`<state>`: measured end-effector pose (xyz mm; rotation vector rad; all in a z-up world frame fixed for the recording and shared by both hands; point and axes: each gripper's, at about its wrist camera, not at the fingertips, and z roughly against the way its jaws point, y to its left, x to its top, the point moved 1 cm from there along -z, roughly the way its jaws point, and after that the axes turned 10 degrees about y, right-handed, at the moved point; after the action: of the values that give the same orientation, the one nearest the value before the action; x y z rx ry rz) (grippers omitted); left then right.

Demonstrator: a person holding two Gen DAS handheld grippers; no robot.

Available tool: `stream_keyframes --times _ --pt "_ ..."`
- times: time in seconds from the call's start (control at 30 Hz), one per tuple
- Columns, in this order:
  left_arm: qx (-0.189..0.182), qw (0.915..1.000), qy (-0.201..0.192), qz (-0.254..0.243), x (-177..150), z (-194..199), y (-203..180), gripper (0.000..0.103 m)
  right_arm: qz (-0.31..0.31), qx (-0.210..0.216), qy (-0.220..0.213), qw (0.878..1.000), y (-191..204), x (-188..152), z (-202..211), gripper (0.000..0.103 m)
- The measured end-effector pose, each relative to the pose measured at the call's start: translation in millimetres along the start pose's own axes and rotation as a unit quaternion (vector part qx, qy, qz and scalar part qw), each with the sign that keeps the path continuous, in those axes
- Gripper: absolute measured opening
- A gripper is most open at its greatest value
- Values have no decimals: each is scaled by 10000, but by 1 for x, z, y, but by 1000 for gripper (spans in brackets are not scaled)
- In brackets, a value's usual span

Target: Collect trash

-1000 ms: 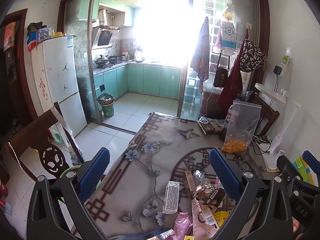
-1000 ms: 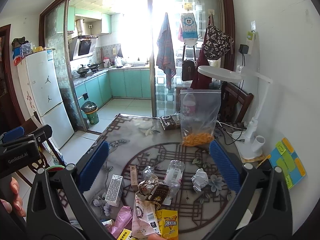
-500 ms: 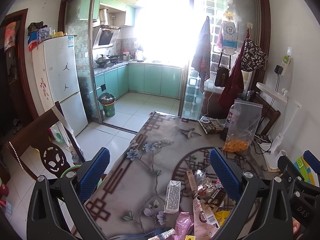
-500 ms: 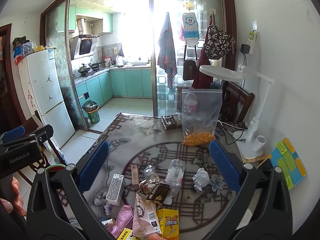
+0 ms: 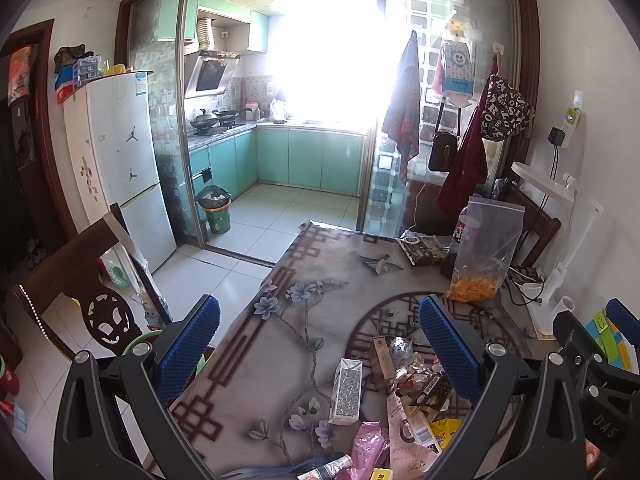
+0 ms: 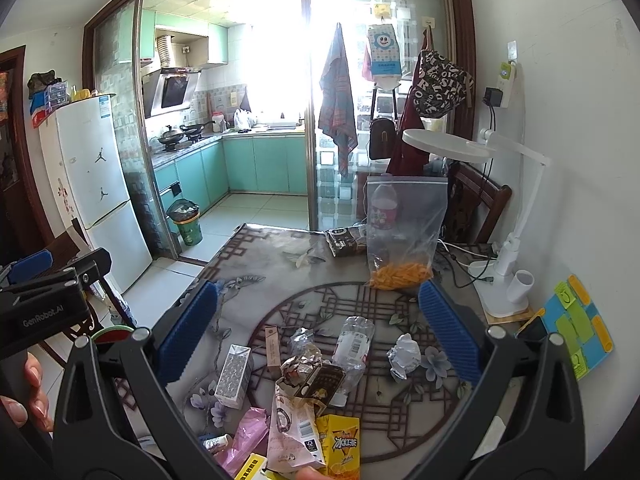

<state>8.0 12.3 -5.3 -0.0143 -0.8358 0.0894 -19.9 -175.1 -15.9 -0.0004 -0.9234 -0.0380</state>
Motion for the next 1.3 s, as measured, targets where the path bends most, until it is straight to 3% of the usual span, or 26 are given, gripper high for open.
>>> stream_keyframes --times 0.8,1.03,1.2,1.3 --pt "21 9999 163 33 -22 -13 18 95 129 -2 197 9997 2 2 -9 100" --pt "-702 9958 523 265 -68 -50 49 96 49 515 1338 9897 4 -24 -82 100" --pt "-616 9876 1439 -129 -128 -93 57 96 271 1046 1924 9754 38 -37 -133 100" --pt "-624 9836 1682 -177 -152 -103 64 96 536 1319 2331 9620 72 -42 -167 99"
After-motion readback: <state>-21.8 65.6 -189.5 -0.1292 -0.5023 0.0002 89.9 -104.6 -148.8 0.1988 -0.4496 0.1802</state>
